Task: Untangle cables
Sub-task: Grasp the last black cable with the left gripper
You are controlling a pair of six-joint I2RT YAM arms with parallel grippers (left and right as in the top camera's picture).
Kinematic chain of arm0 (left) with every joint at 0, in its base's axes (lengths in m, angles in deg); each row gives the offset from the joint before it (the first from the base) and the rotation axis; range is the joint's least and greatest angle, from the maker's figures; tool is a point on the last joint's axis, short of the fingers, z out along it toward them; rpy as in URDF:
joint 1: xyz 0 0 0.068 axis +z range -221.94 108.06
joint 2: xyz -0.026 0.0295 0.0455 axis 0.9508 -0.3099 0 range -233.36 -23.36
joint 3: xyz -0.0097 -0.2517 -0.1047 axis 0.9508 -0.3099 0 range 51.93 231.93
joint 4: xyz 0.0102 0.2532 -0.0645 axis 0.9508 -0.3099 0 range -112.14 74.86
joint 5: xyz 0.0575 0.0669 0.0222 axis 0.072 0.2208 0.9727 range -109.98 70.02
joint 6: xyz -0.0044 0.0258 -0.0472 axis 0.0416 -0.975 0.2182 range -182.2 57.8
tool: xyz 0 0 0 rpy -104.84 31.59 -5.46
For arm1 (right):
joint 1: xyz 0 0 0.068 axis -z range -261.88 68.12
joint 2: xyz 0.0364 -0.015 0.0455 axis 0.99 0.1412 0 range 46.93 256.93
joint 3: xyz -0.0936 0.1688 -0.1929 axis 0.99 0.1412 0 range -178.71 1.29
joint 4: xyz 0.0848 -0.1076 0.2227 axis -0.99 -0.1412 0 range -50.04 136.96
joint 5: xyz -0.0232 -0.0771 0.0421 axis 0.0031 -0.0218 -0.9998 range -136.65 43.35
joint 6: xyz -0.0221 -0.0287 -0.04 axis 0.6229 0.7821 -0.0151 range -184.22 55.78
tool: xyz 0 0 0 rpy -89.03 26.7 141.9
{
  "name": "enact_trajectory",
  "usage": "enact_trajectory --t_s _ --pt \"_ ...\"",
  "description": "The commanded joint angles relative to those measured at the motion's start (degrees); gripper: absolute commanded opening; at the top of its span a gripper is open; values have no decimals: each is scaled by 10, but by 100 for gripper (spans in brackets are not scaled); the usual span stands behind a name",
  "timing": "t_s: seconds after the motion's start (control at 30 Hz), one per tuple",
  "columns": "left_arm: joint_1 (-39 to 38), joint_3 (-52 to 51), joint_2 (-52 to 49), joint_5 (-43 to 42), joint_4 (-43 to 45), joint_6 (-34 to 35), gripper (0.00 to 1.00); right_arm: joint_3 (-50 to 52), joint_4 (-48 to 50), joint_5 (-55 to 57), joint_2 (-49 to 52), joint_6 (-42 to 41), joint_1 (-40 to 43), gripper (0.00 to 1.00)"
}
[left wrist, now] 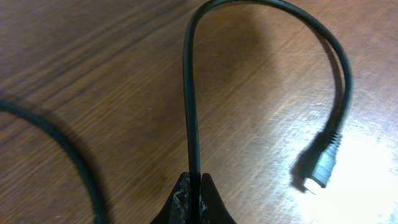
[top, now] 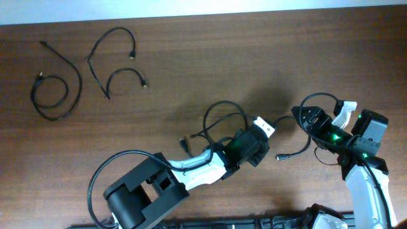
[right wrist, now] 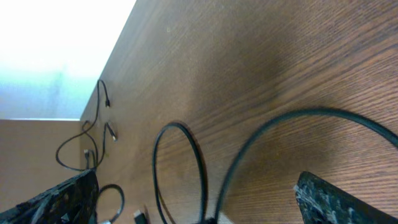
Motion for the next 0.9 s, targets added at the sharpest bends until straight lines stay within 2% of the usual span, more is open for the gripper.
enact_trajectory --t_s 0.0,0.1,0.33,0.4,0.5,0.53,0.57,0.63,0.67,0.7,0.77,0.87 --pt "5 2 0 48 -18 1 0 -4 -11 16 -5 26 3 99" --pt "13 3 22 66 -54 1 0 -4 -13 23 -5 26 2 99" --pt "22 3 83 168 -143 1 0 -4 -13 32 -5 26 2 99" --pt "23 3 85 166 -158 1 2 -4 -13 32 -5 26 2 99" --pt "23 3 83 164 -169 1 15 -4 -13 32 -5 26 2 99" --pt "23 3 83 163 -169 1 31 -4 -13 32 -5 26 2 99" --pt "23 3 83 163 -169 1 58 -4 -15 32 -5 26 2 99" --pt "23 3 83 152 -169 1 77 -4 -18 32 -5 26 2 99" --pt "23 3 83 136 -169 1 95 -4 -21 33 -5 26 2 100" --pt "23 3 83 112 -169 1 99 -4 -23 34 -5 26 2 100" --pt "23 3 83 71 -169 1 99 -4 -28 36 -5 30 2 100" --pt "23 3 83 69 -176 5 99 -4 -30 36 -5 30 2 100"
